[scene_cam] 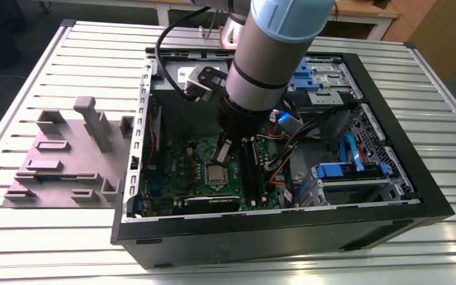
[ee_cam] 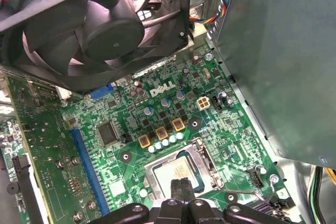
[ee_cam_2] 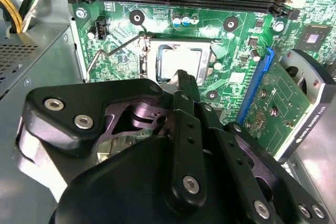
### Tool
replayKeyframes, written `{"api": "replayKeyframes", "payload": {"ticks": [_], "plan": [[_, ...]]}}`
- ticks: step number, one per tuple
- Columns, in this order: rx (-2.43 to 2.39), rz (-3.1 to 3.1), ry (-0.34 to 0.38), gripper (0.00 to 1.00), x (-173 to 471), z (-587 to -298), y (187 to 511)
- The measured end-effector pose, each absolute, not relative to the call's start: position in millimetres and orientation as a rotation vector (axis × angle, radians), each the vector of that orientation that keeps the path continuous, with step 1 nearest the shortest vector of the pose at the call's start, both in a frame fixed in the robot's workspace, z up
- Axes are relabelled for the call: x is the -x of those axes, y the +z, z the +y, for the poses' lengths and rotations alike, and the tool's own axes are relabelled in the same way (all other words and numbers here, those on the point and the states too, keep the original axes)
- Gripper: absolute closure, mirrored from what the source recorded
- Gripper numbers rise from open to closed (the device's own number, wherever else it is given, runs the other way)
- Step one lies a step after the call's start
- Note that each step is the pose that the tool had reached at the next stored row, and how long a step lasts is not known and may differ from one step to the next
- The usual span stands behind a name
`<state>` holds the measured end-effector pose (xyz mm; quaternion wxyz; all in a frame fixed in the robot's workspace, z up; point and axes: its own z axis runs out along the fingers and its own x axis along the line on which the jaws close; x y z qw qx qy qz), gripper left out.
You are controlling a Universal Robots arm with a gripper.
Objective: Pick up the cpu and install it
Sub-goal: 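Install the first cpu locking lever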
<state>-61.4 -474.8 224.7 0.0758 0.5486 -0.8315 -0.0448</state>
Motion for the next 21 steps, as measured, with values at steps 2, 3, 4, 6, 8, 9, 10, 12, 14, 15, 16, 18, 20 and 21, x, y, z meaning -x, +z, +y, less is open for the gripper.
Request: {"api": "replayKeyframes", "payload": {"ticks": [2,3,4,6,8,9,10,12,14,15,16,18,20,21], "plan": [[-1.645,-2.493,-0.135,0.90,61,-475,226],[-1.645,-2.494,-0.137,0.90,61,-475,227],[-1.646,-2.494,-0.138,0.90,61,-475,228],[-1.646,-2.494,-0.139,0.90,61,-474,232],[-1.647,-2.495,-0.141,0.90,61,-474,237],[-1.647,-2.495,-0.141,0.90,61,-474,240],[-1.647,-2.495,-0.142,0.90,61,-474,242],[-1.647,-2.495,-0.143,0.90,61,-473,246],[-1.648,-2.496,-0.144,0.90,61,-471,248],[-1.648,-2.496,-0.144,0.90,61,-470,250],[-1.648,-2.496,-0.145,0.90,61,-470,252],[-1.648,-2.496,-0.145,0.90,61,-469,255],[-1.648,-2.496,-0.145,0.90,61,-469,255],[-1.648,-2.496,-0.145,0.90,61,-469,255]]}}
